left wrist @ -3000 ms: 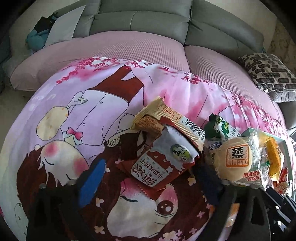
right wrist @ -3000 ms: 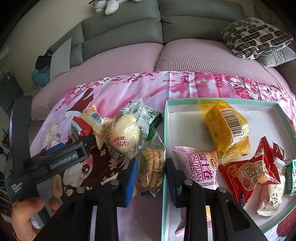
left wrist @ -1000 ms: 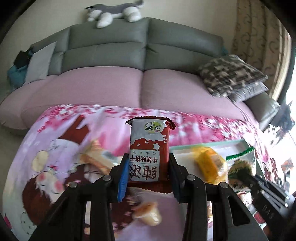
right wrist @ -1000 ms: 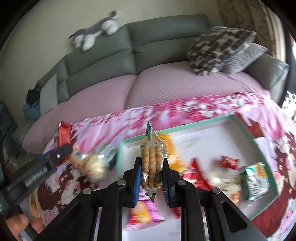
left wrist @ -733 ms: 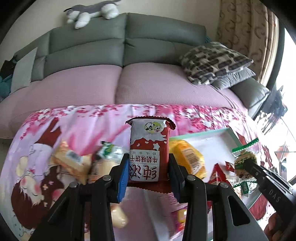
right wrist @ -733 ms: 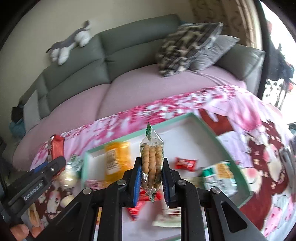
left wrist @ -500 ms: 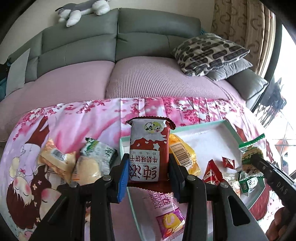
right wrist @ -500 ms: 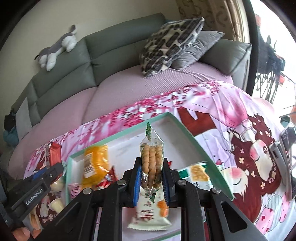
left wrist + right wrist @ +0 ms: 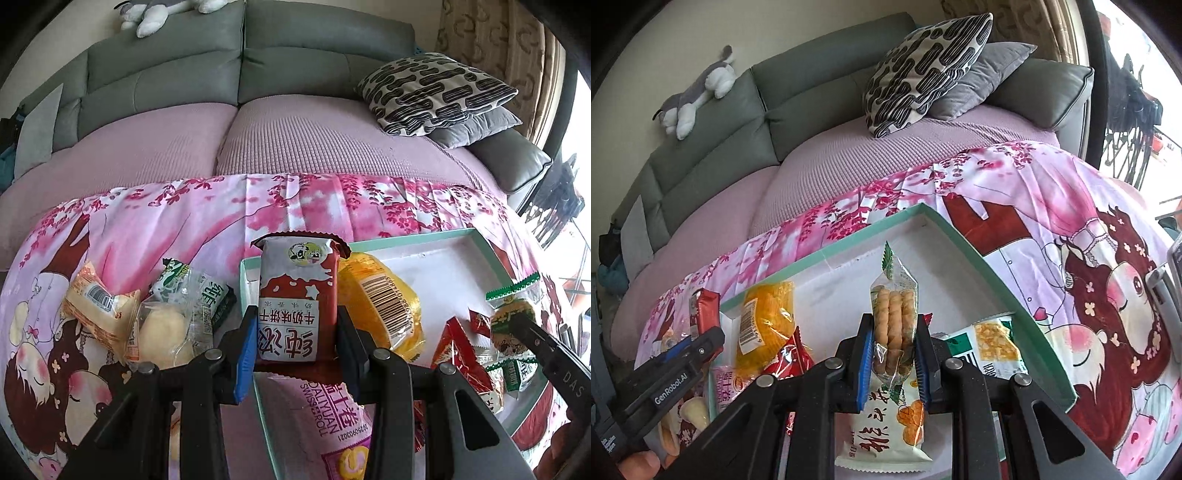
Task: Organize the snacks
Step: 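Carry the biscuit box and biscuit-stick bag over the tray, then open the left tool to drop the box while the right tool releases the biscuit-stick bag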
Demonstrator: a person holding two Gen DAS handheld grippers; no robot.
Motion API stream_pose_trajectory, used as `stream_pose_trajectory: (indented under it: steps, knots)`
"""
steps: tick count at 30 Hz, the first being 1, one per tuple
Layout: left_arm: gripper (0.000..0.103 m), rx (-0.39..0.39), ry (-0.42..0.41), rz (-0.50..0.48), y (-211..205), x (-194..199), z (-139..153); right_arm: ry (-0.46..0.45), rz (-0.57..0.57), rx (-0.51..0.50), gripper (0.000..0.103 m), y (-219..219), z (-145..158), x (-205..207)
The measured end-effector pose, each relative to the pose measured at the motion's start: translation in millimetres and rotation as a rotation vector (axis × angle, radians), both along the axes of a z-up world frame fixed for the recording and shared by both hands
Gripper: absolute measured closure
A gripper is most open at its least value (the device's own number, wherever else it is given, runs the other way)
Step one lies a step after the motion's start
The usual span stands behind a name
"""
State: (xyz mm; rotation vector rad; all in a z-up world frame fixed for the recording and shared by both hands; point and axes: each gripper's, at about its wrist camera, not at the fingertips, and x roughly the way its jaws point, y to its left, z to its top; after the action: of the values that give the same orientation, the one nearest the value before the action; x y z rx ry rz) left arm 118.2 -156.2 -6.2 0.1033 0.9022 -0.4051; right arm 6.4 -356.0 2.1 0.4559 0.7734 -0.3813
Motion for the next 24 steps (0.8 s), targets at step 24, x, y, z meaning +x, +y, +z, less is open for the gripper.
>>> stream_pose_trajectory:
  steps: [24]
  knots:
    - [0.040,0.069,0.001,0.031,2,-4,10,0.043,-0.012,-0.053,0.081,3,-1,2]
